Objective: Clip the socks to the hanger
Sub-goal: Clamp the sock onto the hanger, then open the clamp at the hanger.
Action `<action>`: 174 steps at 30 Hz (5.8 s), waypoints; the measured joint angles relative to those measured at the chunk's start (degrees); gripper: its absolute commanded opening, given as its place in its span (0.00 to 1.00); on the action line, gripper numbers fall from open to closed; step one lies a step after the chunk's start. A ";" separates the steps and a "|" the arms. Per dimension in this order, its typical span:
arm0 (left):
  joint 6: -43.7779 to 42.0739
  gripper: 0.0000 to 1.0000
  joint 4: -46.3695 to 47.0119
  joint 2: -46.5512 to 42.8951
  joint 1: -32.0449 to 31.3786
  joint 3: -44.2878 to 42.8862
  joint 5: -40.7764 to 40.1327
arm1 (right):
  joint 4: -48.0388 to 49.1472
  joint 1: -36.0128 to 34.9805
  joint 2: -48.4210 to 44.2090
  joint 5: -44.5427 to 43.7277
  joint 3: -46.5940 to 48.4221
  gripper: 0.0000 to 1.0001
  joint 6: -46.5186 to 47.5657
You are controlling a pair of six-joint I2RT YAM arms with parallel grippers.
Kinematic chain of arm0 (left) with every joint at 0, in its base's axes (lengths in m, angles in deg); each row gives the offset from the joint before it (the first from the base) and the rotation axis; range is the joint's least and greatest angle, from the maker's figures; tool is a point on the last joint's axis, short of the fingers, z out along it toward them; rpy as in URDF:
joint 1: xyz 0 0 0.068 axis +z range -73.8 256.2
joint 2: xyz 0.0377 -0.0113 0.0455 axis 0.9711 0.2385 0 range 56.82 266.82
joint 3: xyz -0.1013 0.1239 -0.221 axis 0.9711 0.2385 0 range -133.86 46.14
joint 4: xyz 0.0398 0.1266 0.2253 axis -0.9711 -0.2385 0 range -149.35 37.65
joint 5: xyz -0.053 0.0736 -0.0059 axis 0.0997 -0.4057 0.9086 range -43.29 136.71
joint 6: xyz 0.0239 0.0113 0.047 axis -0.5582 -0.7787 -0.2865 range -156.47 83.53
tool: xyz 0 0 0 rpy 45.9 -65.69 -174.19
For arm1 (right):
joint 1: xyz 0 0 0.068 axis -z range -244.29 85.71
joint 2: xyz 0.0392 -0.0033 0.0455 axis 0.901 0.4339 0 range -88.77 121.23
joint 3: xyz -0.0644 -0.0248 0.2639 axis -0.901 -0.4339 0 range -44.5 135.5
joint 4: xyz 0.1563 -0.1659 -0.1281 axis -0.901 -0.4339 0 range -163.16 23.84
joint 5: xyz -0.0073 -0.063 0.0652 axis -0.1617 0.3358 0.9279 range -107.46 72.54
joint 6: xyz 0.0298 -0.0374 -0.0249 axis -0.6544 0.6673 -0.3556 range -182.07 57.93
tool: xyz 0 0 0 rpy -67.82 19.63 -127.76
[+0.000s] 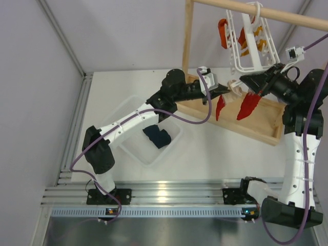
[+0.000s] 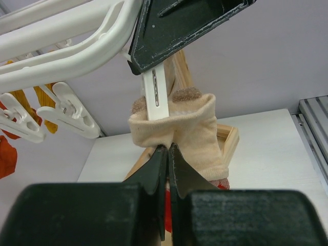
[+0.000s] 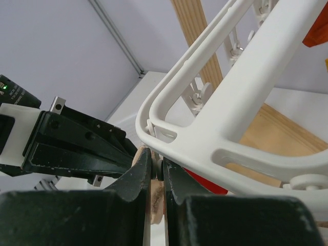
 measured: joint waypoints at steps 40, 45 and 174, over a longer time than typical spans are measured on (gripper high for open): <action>-3.43 0.65 4.74 4.20 -3.89 -3.45 -2.95 | -11.89 2.40 0.46 -12.46 8.15 0.56 12.61; -2.54 0.66 5.62 4.09 -3.89 -3.28 -4.76 | -13.18 2.78 1.22 -17.62 8.52 0.56 13.49; 14.10 0.08 6.69 23.71 -5.16 -30.86 -16.55 | 13.90 -0.02 -2.67 -20.55 -7.43 0.49 -8.22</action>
